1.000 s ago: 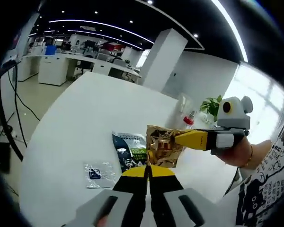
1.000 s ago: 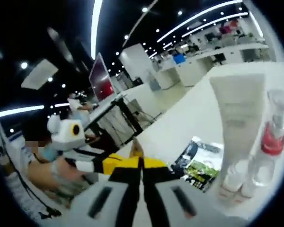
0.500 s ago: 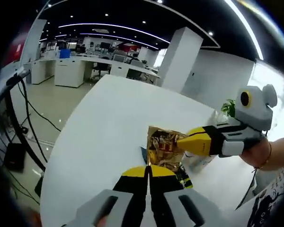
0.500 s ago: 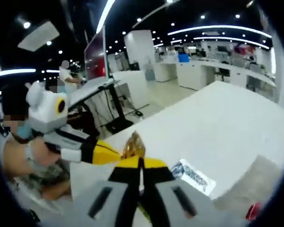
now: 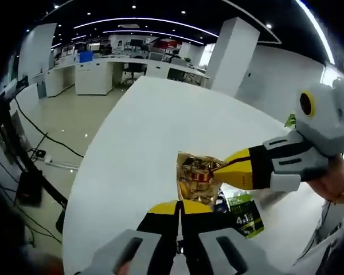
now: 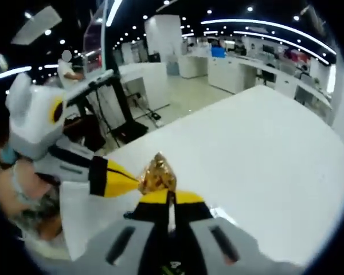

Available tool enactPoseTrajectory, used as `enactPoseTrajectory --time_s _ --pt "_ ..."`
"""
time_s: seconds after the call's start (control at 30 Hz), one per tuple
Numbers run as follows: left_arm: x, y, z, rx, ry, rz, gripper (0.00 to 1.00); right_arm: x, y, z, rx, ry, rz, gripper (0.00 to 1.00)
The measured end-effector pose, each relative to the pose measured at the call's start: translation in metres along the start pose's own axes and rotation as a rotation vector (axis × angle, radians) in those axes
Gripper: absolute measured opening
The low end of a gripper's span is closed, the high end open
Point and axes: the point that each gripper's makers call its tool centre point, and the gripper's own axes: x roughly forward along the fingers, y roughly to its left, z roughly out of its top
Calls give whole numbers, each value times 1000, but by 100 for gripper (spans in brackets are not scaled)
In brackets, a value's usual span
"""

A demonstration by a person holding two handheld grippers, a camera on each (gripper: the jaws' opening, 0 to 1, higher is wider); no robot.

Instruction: Arrange the skincare products in the storage area until every visible bottle or jar stands upright without overlapping.

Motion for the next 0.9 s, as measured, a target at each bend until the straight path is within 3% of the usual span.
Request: enactPoseTrajectory --time_s 0.13,0.33,0.43,0.6,0.7,0.8,0.9 --pt "15 5 -8 -23 46 10 1 16 -7 -12 19 52 -12 2" --pt "35 17 -21 -44 102 47 1 35 -10 -28 -62 116 -37 3" --pt "37 18 -22 -38 98 60 1 37 -12 -25 -106 100 -56 7" --pt "37 18 -19 -41 96 51 1 35 -18 -24 -82 94 -73 12" --pt "37 18 -21 -17 106 54 1 30 -22 -25 -121 87 -110 12" --pt "38 17 -22 -3 112 46 1 23 -24 -16 -143 54 -137 13" --pt "38 16 -23 49 121 32 1 8 -12 4 -61 -43 -111 12"
